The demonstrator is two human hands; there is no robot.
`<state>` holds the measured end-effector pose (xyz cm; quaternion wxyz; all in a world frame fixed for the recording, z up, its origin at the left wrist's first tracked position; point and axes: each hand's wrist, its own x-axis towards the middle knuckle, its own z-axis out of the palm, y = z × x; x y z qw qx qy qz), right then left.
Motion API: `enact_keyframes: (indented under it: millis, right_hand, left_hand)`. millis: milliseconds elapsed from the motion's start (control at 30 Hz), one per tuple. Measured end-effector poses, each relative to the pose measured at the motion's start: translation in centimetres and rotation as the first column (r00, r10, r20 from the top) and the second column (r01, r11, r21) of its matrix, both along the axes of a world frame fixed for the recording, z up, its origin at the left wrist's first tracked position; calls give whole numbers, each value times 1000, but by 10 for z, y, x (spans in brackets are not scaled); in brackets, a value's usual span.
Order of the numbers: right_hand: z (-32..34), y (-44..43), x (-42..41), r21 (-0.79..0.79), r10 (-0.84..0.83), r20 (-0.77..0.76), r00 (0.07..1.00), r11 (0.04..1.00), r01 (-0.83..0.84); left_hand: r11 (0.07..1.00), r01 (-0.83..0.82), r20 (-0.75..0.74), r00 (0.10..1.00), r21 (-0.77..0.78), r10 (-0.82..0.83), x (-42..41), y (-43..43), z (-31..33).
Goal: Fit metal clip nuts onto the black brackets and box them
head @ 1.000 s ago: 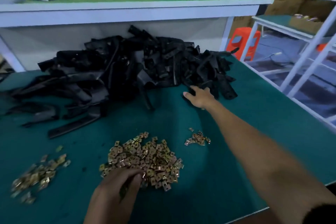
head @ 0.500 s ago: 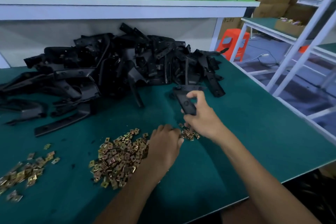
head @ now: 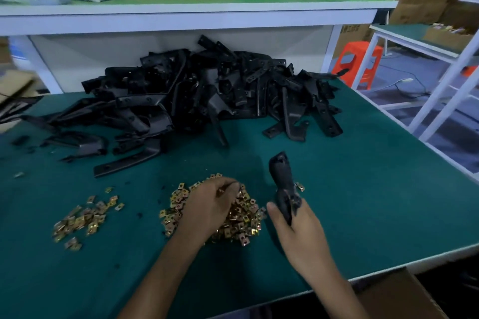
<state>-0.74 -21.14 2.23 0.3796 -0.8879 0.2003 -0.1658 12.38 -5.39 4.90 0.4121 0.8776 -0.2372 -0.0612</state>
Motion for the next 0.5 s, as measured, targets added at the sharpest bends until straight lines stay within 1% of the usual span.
enact_keyframes:
  millis: [67, 100, 167, 200, 233, 367, 433, 500]
  right_hand:
    - [-4, 17, 6, -73, 29, -39, 999, 997, -32]
    - [-7, 25, 8, -131, 21, -51, 998, 991, -28]
    - [-11, 38, 10, -232, -8, -48, 999, 973, -4]
    - [-13, 41, 10, -255, -17, -29, 999, 967, 9]
    - [-15, 43, 10, -263, -24, 2, 1000, 964, 24]
    - [-19, 42, 9, -209, -83, 140, 987, 972, 111]
    - [-19, 42, 9, -206, -97, 170, 981, 970, 131]
    - [-19, 42, 9, -204, -98, 170, 981, 970, 132]
  left_hand:
    - [993, -55, -94, 995, -109, 45, -2, 12, 4]
    - [971, -109, -174, 982, -212, 72, -4, 17, 6]
    - [886, -234, -353, 931, -400, 86, -12, 29, 8]
    - [856, -267, -400, 913, -442, 79, -15, 35, 8]
    - [839, -279, -428, 902, -466, 62, -20, 41, 8]
    - [769, -292, -496, 867, -569, -37, -36, 60, 8]
    - [747, -321, -501, 865, -582, -19, -41, 62, 7]
    - [758, -324, -499, 867, -566, -2, -47, 60, 6]
